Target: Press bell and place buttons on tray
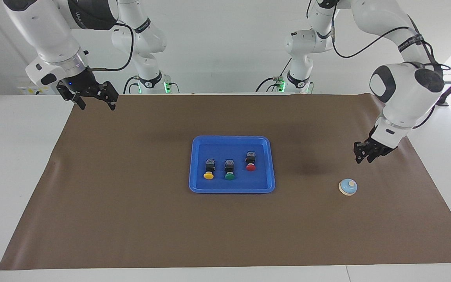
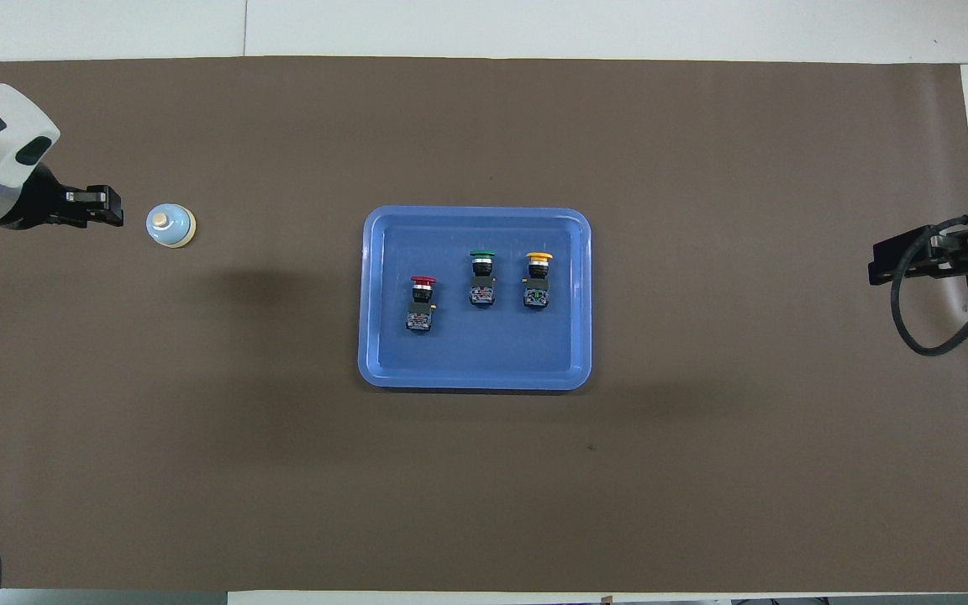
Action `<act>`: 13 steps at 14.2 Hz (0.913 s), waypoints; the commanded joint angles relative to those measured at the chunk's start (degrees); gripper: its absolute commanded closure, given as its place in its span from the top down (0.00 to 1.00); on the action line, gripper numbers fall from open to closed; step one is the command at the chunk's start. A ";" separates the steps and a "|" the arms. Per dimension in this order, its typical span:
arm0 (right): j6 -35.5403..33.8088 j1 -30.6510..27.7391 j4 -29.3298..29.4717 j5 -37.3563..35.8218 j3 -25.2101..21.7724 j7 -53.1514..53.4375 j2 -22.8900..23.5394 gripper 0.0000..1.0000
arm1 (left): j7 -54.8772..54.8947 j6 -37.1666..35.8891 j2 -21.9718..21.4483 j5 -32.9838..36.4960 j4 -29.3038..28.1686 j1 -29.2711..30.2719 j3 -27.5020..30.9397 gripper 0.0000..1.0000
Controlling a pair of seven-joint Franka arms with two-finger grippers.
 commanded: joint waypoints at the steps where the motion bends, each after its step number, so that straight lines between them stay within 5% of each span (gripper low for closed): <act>1: 0.89 -0.53 -1.17 0.05 0.41 -0.65 -0.86 1.00 | -1.37 -5.29 -7.34 1.06 -1.80 -0.44 0.11 1.00; 7: 0.89 -0.53 -1.17 0.05 0.41 -0.65 -0.86 1.00 | -1.55 -15.75 -15.26 0.53 -1.97 -0.70 0.02 1.00; 13: 0.89 -0.53 -1.17 0.05 0.41 -0.65 -0.86 1.00 | -1.72 -16.73 -15.19 0.35 -0.14 -0.70 0.02 1.00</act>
